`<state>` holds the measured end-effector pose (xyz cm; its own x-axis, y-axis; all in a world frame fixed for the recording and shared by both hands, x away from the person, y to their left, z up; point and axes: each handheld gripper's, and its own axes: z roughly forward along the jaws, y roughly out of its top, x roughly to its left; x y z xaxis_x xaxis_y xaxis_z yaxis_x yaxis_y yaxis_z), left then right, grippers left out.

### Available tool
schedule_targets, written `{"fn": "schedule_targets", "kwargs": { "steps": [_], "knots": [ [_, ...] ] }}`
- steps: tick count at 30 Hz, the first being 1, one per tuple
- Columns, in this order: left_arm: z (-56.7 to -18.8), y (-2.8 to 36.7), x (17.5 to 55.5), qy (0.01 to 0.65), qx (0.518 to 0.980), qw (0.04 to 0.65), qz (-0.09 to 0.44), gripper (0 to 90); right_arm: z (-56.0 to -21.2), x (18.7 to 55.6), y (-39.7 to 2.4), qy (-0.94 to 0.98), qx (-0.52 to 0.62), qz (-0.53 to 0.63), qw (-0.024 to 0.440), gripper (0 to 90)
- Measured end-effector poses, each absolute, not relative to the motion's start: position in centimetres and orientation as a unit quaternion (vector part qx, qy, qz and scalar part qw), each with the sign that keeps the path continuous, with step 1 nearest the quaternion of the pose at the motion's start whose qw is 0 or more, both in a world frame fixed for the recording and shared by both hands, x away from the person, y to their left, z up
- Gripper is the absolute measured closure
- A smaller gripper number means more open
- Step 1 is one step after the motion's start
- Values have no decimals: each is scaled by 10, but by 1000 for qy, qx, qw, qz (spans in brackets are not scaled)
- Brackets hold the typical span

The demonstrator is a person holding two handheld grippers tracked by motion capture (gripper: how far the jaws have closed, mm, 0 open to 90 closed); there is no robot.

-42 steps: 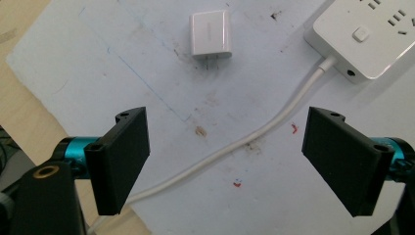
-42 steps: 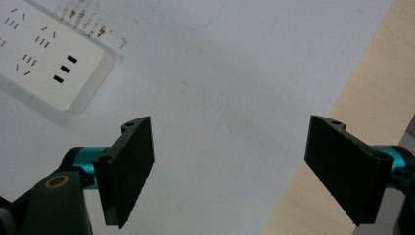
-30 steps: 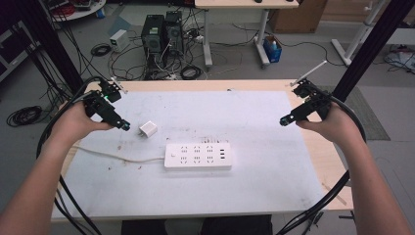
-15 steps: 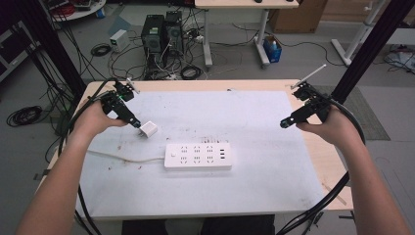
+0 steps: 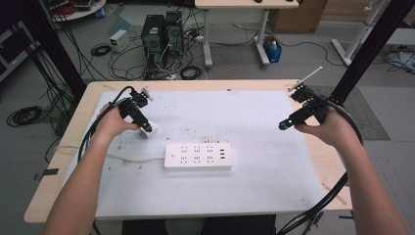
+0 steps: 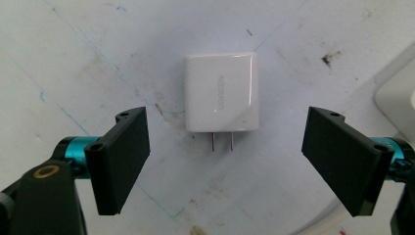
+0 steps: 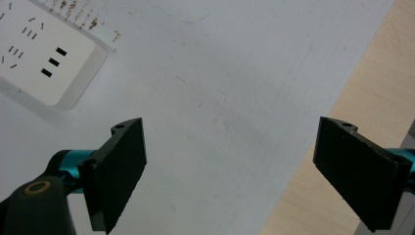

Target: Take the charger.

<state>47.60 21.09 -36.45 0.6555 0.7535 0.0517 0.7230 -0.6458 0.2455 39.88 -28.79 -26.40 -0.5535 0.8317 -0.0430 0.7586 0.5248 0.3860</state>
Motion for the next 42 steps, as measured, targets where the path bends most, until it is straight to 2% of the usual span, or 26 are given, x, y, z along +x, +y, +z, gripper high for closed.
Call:
{"fn": "schedule_targets", "kwargs": {
  "steps": [8, 16, 21, 22, 26, 34, 38, 42],
  "knots": [
    [-385, 204, 483, 408, 907, 88, 62, 184, -269, 398, -289, 865, 462, 160, 110, 120],
    [-399, 204, 489, 406, 910, 75, 49, 235, -273, 399, -290, 865, 463, 158, 108, 120],
    [-405, 205, 491, 405, 910, 74, 45, 305, -276, 401, -289, 865, 465, 155, 106, 120],
    [-405, 205, 491, 406, 909, 74, 49, 357, -277, 402, -289, 865, 465, 156, 106, 120],
    [-405, 205, 492, 407, 909, 76, 49, 416, -278, 403, -289, 866, 464, 154, 105, 120],
    [-405, 204, 492, 405, 910, 76, 51, 424, -280, 402, -290, 865, 466, 155, 102, 120],
    [-396, 204, 486, 402, 910, 88, 46, 424, -279, 401, -289, 864, 468, 155, 100, 120],
    [-371, 203, 474, 390, 913, 107, 60, 424, -274, 398, -286, 865, 467, 153, 104, 121]
  ]
}}
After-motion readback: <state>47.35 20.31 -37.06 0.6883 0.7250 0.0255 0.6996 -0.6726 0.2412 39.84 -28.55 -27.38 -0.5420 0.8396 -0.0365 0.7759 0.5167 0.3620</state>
